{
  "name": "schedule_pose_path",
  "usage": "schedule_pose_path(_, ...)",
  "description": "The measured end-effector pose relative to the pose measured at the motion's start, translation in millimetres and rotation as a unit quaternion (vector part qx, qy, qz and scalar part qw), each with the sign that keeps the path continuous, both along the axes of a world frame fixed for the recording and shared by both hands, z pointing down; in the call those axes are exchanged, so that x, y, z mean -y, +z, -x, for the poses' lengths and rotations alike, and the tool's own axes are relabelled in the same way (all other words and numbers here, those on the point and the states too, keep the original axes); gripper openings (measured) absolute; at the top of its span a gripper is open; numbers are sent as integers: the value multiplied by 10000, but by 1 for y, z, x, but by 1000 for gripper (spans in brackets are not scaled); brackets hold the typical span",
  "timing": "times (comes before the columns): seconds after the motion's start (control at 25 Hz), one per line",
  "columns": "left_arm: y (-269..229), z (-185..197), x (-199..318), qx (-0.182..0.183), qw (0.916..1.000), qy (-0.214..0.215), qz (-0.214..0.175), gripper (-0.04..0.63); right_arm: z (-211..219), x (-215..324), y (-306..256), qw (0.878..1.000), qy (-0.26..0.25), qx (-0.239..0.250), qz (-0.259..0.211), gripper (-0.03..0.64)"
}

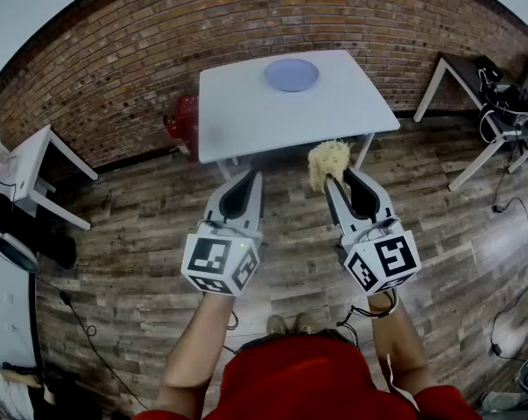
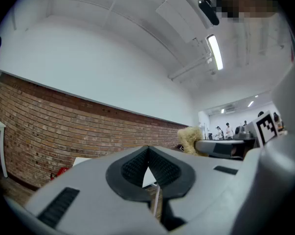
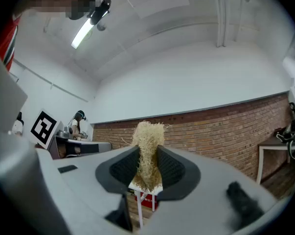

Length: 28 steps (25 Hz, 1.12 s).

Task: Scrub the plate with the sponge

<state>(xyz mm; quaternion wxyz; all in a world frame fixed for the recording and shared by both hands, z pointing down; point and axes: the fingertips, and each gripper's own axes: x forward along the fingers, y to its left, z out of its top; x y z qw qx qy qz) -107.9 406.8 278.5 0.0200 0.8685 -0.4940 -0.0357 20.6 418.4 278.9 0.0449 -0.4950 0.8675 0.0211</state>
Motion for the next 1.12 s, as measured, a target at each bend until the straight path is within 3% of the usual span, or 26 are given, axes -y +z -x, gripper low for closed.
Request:
schedule_pose_path(0.52,5,-11,12,-10,9999,-64,81,14,-15,11,-3,9999,-76,152,-12,120)
schedule_pose_path(1.12,13,-32,39,42,9990,-422,168,14,-62,45,1,9998,-175,75,67,120)
